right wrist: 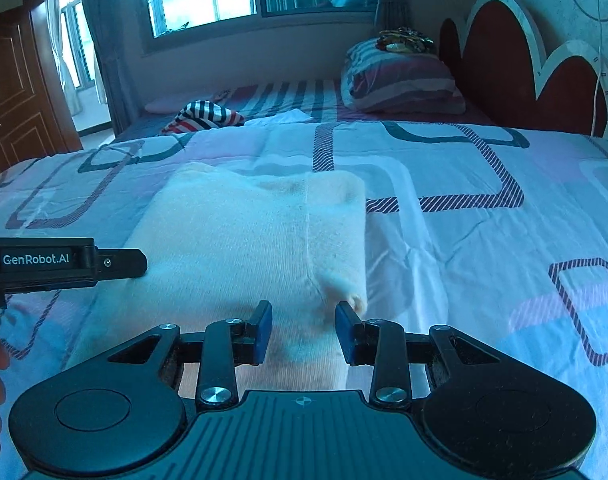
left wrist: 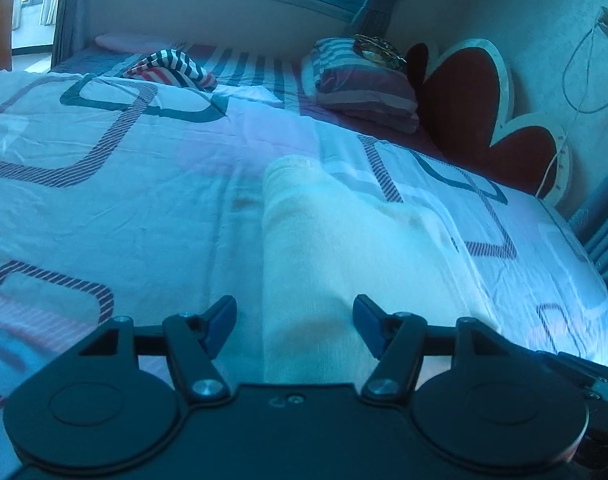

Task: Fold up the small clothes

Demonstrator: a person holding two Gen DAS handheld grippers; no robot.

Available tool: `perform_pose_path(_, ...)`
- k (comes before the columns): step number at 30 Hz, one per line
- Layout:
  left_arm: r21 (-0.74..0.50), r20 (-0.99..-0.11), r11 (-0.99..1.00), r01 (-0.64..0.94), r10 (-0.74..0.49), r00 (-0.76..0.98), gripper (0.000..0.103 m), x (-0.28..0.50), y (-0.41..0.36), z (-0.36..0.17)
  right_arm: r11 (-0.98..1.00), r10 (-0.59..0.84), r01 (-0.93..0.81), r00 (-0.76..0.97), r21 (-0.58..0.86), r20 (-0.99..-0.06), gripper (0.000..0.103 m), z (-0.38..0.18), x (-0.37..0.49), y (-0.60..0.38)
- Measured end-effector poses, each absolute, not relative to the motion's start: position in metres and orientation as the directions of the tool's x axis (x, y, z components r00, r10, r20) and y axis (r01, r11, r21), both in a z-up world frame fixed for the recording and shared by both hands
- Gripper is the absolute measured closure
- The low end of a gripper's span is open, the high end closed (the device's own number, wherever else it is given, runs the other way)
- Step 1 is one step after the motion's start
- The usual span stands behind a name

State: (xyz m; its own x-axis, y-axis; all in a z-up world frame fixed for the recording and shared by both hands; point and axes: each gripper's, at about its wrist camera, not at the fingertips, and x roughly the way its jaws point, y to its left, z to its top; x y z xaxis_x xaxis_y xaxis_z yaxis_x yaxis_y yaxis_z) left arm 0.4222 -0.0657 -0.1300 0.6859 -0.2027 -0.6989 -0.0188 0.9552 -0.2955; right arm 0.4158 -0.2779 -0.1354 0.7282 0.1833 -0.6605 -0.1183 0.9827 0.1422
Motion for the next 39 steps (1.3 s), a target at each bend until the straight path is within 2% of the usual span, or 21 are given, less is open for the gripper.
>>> perform_pose_path(7, -0.306, -0.718, 0.952, 0.001, -0.232, 0.656, 0.040, 0.395, -0.062, -0.139, 0.967, 0.251, -0.165, 0.726, 0.193, -0.641, 0.068, -0.124, 0.379, -0.279)
perform_pose_path(11, -0.327, -0.733, 0.945, -0.005, -0.250, 0.632, 0.040, 0.383, -0.063, -0.151, 0.963, 0.267, -0.177, 0.703, 0.201, -0.659, 0.068, -0.130, 0.363, -0.274)
perform_pose_path(19, -0.292, -0.732, 0.956, 0.041, -0.251, 0.633, 0.040, 0.367, -0.073, -0.155, 0.978, 0.205, -0.116, 0.670, 0.172, -0.713, 0.068, -0.156, 0.342, -0.288)
perform_pose_path(21, -0.290, -0.736, 0.956, 0.049, -0.255, 0.627, 0.040, 0.363, -0.073, -0.153, 0.969, 0.227, -0.079, 0.658, 0.233, -0.718, 0.067, -0.154, 0.341, -0.296)
perform_pose_path(25, -0.270, -0.737, 0.961, 0.066, -0.250, 0.628, 0.039, 0.357, -0.076, -0.154, 0.980, 0.200, -0.118, 0.663, 0.163, -0.722, 0.068, -0.151, 0.335, -0.287)
perform_pose_path(30, -0.257, -0.742, 0.964, 0.066, -0.241, 0.625, 0.039, 0.350, -0.078, -0.153, 0.969, 0.217, -0.057, 0.653, 0.239, -0.726, 0.068, -0.150, 0.334, -0.296)
perform_pose_path(34, -0.248, -0.745, 0.966, 0.066, -0.234, 0.625, 0.039, 0.349, -0.080, -0.153, 0.978, 0.197, -0.073, 0.648, 0.198, -0.736, 0.068, -0.148, 0.332, -0.293)
perform_pose_path(39, -0.250, -0.756, 0.966, 0.060, -0.233, 0.612, 0.039, 0.351, -0.079, -0.151, 0.975, 0.201, -0.057, 0.647, 0.216, -0.735, 0.068, -0.143, 0.330, -0.298)
